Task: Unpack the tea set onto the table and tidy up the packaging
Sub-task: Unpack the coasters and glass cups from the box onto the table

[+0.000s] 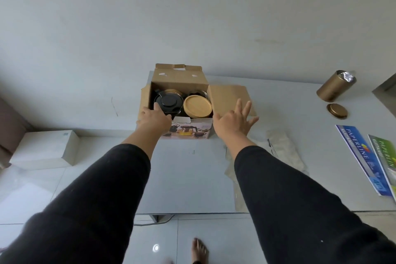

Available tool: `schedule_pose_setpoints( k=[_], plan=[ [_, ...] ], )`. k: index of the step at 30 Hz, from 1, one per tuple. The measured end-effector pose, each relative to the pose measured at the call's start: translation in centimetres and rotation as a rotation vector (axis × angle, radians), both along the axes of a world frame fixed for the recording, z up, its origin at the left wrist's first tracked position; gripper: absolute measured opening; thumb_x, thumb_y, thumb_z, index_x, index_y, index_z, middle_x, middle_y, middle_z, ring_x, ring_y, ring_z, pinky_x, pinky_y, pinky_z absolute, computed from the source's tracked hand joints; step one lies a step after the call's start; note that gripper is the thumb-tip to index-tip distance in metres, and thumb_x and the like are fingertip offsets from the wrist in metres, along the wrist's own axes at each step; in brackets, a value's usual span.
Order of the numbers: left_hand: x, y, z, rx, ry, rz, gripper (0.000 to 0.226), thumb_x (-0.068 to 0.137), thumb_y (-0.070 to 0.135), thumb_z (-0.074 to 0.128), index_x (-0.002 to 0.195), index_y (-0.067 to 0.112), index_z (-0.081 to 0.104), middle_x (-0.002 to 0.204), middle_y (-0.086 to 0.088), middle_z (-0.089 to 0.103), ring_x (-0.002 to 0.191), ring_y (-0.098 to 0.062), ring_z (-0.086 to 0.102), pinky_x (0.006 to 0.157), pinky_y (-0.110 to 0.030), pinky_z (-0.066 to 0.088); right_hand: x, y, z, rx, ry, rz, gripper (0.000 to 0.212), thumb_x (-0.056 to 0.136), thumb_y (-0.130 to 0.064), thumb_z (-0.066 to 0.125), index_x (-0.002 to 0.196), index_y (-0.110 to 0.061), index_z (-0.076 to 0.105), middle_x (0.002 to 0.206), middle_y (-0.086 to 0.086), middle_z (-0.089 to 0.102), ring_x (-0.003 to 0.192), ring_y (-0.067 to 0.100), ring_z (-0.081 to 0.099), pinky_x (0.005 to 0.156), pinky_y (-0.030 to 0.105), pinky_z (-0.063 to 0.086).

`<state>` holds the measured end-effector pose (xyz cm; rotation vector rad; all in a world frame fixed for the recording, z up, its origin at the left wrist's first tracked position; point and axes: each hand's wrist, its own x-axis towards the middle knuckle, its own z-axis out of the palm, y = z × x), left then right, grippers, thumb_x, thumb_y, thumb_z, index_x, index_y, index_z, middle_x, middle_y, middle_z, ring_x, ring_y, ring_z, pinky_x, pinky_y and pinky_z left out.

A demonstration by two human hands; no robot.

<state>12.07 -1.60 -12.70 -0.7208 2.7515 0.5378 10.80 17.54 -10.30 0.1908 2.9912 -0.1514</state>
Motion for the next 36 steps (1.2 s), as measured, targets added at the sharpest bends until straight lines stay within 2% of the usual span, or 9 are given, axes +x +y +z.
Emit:
schedule_pose_setpoints(
  k=[3, 5, 8, 10, 13, 17, 21, 26, 36],
  plan=[
    [-0.3, -0.5, -0.5, 0.012, 0.026, 0.042, 0.067, 0.096, 0.043, 0.042, 0.15, 0.012, 0.016, 0.143, -0.021, 0.034, 0.131, -0.037, 0.037, 0.105, -0.048, 0.036, -0.6, -0.6, -1.5, -0.089, -0.108, 0.028, 0.059, 0.097, -0.047, 0.023, 0.14, -0.01, 0.042, 0.152, 0.011, 0.031, 0.142, 0.029, 0.02, 0.108, 0.056, 0.02],
    [-0.5, -0.7, -0.9, 0.037, 0.044, 0.07, 0.072, 0.095, 0.044, 0.045, 0.15, 0.01, 0.014, 0.143, -0.022, 0.036, 0.131, -0.037, 0.039, 0.107, -0.047, 0.037, -0.8, -1.1, -1.9, -0.238, -0.147, 0.027, 0.049, 0.098, -0.044, 0.026, 0.129, -0.01, 0.043, 0.13, 0.014, 0.051, 0.114, 0.029, 0.045, 0.098, 0.048, 0.033],
    [-0.6, -0.8, -1.1, 0.068, 0.066, 0.07, 0.072, 0.094, 0.04, 0.049, 0.15, 0.012, 0.014, 0.141, -0.021, 0.039, 0.128, -0.037, 0.042, 0.105, -0.047, 0.04, -0.7, -1.6, -2.1, -0.427, -0.138, 0.012, 0.039, 0.1, -0.04, 0.03, 0.124, -0.01, 0.039, 0.114, 0.016, 0.057, 0.087, 0.026, 0.048, 0.076, 0.037, 0.041],
    [-0.6, -1.0, -1.1, 0.076, 0.053, 0.053, 0.071, 0.093, 0.04, 0.049, 0.15, 0.016, 0.015, 0.139, -0.02, 0.041, 0.126, -0.037, 0.044, 0.103, -0.049, 0.041, -0.7, -1.7, -1.9, -0.438, -0.136, 0.022, 0.042, 0.1, -0.04, 0.03, 0.131, -0.012, 0.036, 0.117, 0.015, 0.057, 0.091, 0.029, 0.052, 0.074, 0.035, 0.04],
    [-0.9, -1.4, -0.3, -0.004, 0.034, 0.055, 0.065, 0.093, 0.048, 0.044, 0.147, 0.02, 0.022, 0.142, -0.016, 0.038, 0.133, -0.034, 0.037, 0.105, -0.054, 0.033, -1.5, -1.8, -1.4, -0.292, -0.023, 0.115, 0.053, 0.098, -0.045, 0.032, 0.142, -0.015, 0.031, 0.133, 0.014, 0.05, 0.118, 0.033, 0.049, 0.093, 0.042, 0.041],
    [-3.0, -2.0, 1.3, -0.164, 0.217, -0.042, 0.047, 0.096, 0.04, 0.041, 0.137, 0.017, 0.044, 0.145, -0.008, 0.038, 0.141, -0.025, 0.024, 0.112, -0.055, 0.019, -3.6, -2.2, -0.3, -0.263, 0.082, 0.249, 0.06, 0.095, -0.046, 0.038, 0.146, -0.017, 0.031, 0.144, 0.012, 0.041, 0.131, 0.03, 0.04, 0.103, 0.044, 0.036],
    [-6.5, -1.6, 2.6, -0.171, 0.296, -0.167, 0.032, 0.097, 0.028, 0.042, 0.118, 0.016, 0.063, 0.121, -0.007, 0.059, 0.114, -0.026, 0.053, 0.096, -0.041, 0.044, -6.7, -2.3, -0.1, -0.229, 0.056, 0.367, 0.068, 0.087, -0.051, 0.051, 0.145, -0.02, 0.033, 0.146, 0.008, 0.037, 0.133, 0.027, 0.037, 0.105, 0.042, 0.034],
    [-11.4, -1.0, 2.2, -0.223, 0.117, -0.243, 0.03, 0.096, 0.012, 0.042, 0.116, 0.015, 0.065, 0.114, -0.007, 0.061, 0.097, -0.025, 0.059, 0.071, -0.031, 0.048, -9.0, -2.8, -0.4, -0.181, -0.074, 0.52, 0.098, 0.069, -0.072, 0.061, 0.148, -0.025, 0.025, 0.152, -0.001, 0.028, 0.14, 0.022, 0.028, 0.108, 0.045, 0.031],
    [-15.2, 2.1, 1.7, -0.556, -0.069, -0.338, 0.023, 0.092, 0.009, 0.055, 0.113, 0.003, 0.062, 0.104, -0.012, 0.058, 0.093, -0.027, 0.061, 0.063, -0.028, 0.043, -10.3, -2.8, -0.5, -0.212, -0.27, 0.599, 0.101, 0.069, -0.065, 0.07, 0.148, -0.021, 0.025, 0.15, 0.002, 0.032, 0.136, 0.024, 0.036, 0.104, 0.042, 0.039]
  ],
)
